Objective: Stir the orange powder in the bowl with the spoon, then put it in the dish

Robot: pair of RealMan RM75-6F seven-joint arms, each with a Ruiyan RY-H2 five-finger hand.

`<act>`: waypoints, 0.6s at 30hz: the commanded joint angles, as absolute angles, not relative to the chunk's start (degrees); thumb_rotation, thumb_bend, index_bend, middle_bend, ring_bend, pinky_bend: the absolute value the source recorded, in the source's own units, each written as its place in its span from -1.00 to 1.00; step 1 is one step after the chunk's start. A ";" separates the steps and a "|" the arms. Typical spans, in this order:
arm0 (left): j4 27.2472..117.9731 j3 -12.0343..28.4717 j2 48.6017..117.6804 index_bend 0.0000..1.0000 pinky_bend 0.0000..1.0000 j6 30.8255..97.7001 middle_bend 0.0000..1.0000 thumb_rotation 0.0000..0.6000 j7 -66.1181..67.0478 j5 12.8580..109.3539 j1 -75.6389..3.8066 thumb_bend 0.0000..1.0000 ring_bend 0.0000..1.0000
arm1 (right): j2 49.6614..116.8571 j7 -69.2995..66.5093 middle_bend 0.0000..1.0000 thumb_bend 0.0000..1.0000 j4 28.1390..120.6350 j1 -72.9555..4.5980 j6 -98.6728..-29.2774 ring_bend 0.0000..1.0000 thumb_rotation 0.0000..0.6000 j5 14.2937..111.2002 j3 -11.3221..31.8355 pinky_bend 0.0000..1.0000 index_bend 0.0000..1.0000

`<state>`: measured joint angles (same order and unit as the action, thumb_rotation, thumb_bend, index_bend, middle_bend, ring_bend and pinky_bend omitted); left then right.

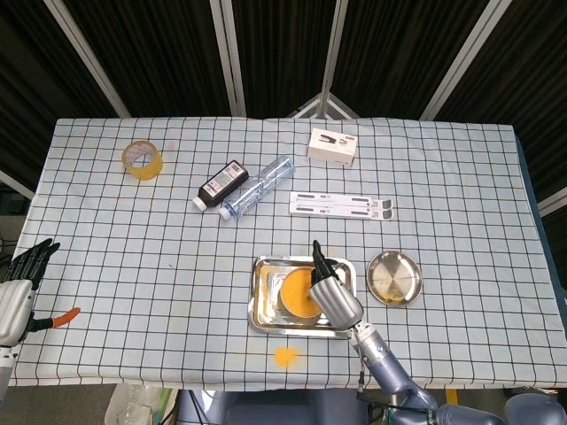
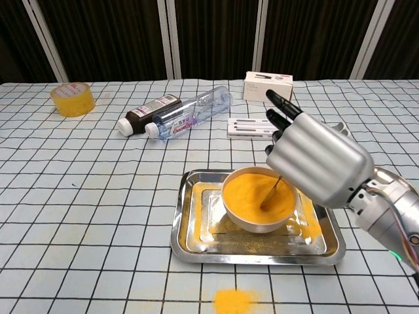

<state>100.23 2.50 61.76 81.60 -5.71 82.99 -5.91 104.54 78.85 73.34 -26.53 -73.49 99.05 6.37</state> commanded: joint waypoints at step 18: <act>100.33 2.68 62.04 -1.00 -1.00 81.66 -1.00 1.00 -5.42 82.71 -5.92 -0.99 -1.00 | 101.06 82.01 0.02 0.14 76.98 -27.32 -73.48 -0.64 1.00 99.67 6.91 -1.00 0.22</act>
